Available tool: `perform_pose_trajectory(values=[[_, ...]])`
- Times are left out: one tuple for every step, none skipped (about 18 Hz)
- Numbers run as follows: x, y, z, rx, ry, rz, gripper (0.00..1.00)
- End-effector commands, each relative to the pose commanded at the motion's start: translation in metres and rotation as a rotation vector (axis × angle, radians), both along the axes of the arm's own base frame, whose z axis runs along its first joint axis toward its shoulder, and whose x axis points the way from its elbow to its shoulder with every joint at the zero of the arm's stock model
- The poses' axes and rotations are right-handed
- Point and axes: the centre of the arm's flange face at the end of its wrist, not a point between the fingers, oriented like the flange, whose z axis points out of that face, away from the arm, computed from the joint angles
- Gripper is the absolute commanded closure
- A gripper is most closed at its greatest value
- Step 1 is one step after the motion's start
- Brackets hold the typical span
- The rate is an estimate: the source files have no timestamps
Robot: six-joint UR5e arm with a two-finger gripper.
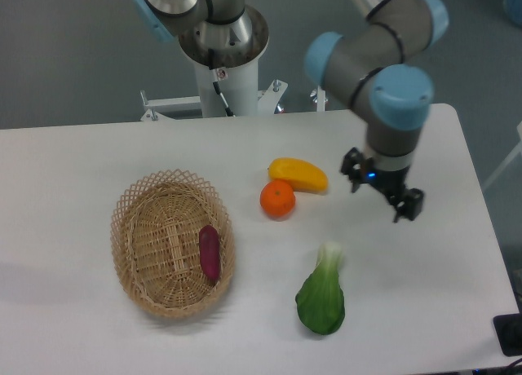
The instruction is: Place the sweet potato in the basket
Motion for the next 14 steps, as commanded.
perform_pose_trajectory(values=[[-0.005,-0.007,-0.002,0.000,-0.005,-0.013,0.00],[-0.009,-0.013,-0.003,-0.002,-0.007,-0.020,0.00],[-0.013,-0.017,-0.003,-0.002,-0.007,-0.017,0.00],[-0.014,-0.019,-0.002,0.000,-0.005,-0.014,0.00],[-0.015,-0.020,-0.002,-0.001,-0.003,-0.013,0.00],[-0.015,-0.019,-0.002,0.000,-0.003,-0.013,0.00],[-0.014,-0.019,-0.002,-0.001,-0.004,-0.013,0.00],[-0.014,-0.019,-0.002,-0.001,-0.004,-0.011,0.00],[-0.014,-0.018,-0.003,-0.001,-0.006,-0.010,0.00],[-0.013,-0.018,-0.004,-0.001,-0.007,-0.010,0.00],[-0.013,-0.018,-0.004,-0.003,-0.007,-0.008,0.00],[-0.012,-0.017,-0.004,-0.002,-0.007,-0.005,0.00],[-0.012,-0.017,-0.004,-0.002,-0.005,-0.005,0.00],[-0.012,-0.017,-0.004,-0.001,-0.005,-0.003,0.00]])
